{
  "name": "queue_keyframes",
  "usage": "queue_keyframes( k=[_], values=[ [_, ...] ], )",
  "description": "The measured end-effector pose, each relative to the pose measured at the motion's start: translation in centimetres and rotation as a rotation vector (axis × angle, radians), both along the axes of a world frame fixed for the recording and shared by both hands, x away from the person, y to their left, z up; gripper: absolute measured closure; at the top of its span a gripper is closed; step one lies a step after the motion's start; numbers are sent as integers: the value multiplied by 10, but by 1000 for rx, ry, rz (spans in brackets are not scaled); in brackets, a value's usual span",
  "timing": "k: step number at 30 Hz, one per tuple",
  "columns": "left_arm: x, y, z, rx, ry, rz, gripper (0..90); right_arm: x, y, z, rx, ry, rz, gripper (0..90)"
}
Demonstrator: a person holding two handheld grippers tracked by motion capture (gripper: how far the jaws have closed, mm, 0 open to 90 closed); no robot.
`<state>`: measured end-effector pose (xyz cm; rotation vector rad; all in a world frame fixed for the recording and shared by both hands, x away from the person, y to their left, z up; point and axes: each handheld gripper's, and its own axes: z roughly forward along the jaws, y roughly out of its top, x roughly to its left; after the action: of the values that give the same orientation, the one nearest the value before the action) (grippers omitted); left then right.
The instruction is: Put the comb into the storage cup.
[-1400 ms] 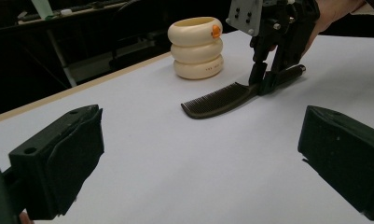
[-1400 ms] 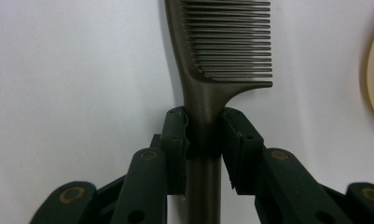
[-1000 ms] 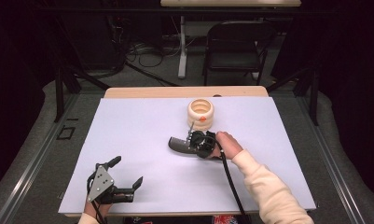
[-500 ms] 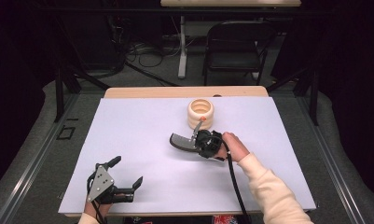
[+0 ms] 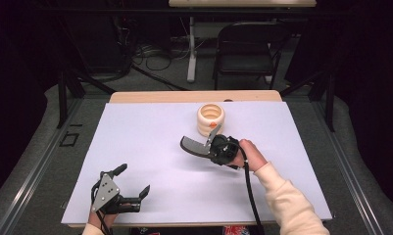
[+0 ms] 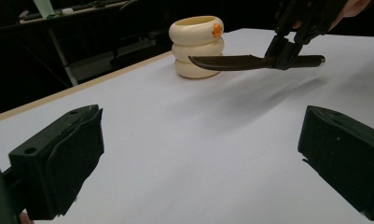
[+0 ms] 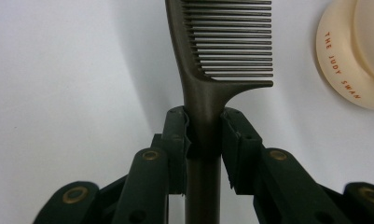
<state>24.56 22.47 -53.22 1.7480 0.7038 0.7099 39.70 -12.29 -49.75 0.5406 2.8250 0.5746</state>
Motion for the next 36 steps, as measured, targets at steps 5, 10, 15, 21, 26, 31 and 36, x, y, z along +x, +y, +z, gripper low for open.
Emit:
queue_keyframes(
  k=[5,10,15,21,26,31,36],
  values=[
    [0,0,0,1,-1,-1,3,-3,-5,4,30,-3,-13,722],
    [0,0,0,2,-2,-1,3,-6,-11,6,63,-3,-31,722],
    [0,0,0,2,-2,-1,3,-7,-19,8,105,-2,-50,722],
    [0,0,0,-1,-2,0,3,-11,-26,9,127,-7,-65,722],
    [0,0,0,-3,-2,1,3,-13,-30,11,153,-17,-74,722],
    [0,0,0,-2,-1,0,2,-16,-33,13,176,-28,-77,722],
    [0,1,1,-3,-1,2,3,-18,-37,14,197,-38,-83,723]
  ],
)
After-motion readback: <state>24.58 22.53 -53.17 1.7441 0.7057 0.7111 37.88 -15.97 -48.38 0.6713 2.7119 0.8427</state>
